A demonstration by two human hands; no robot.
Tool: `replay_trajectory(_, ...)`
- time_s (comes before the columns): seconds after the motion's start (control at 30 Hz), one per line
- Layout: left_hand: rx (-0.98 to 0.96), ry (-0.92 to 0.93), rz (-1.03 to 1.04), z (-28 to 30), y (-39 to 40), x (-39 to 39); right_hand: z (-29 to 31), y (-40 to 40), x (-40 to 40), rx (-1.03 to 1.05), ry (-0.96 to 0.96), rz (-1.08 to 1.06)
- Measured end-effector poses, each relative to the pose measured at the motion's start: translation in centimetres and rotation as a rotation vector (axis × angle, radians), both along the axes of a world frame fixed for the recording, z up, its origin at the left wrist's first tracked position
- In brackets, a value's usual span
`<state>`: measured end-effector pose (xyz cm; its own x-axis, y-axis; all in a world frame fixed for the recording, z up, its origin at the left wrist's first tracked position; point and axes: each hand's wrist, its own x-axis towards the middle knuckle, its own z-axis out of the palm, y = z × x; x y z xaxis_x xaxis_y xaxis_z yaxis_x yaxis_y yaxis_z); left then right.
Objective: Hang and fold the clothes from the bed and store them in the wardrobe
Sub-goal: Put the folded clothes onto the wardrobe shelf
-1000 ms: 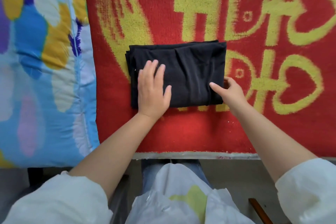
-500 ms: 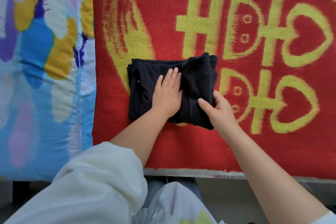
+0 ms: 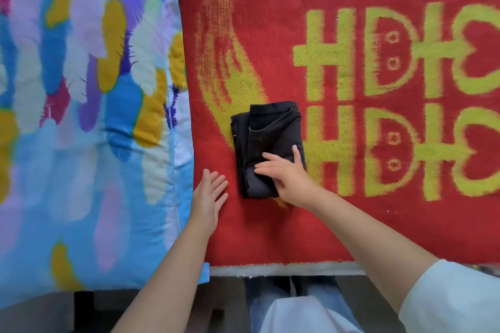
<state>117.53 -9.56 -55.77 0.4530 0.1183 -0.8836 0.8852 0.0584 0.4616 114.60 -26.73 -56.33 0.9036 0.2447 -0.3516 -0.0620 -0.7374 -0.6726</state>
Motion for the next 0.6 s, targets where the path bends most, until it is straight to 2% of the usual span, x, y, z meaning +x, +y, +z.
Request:
replay_trajectory(0.1, -0.125, 0.010, -0.136, 0.0, -1.3, -1.0, -0.9, -1.6, -1.2, -0.100, -0.151, -0.126)
replay_trajectory(0.17, -0.163, -0.065, -0.314, -0.4, -2.3, -1.6, -0.6, -2.2, -1.2, -0.256, -0.145, -0.130)
replay_trajectory(0.23, -0.099, -0.123, -0.455, -0.6, -2.8, -1.9, -0.3, -2.6, -0.6, -0.320, -0.076, -0.127)
replay_trajectory(0.37, 0.136, -0.221, -0.681, -1.1, -2.9, -1.4, 0.1, -4.1, 1.0, -0.045, 0.154, -0.118)
replay_trajectory(0.43, 0.278, -0.267, -0.840, -1.7, -3.0, -1.4, 0.6, -4.9, 2.0, 0.107, 0.186, -0.361)
replay_trajectory(0.5, 0.434, -0.236, -0.889, -2.0, -3.6, -1.6, 0.8, -5.0, 3.1, 0.091, 0.091, -0.602)
replay_trajectory(0.6, 0.367, -0.096, -0.760, -1.6, -5.0, -1.9, 0.0, -4.0, 4.6, -0.006, 0.070, -0.731)
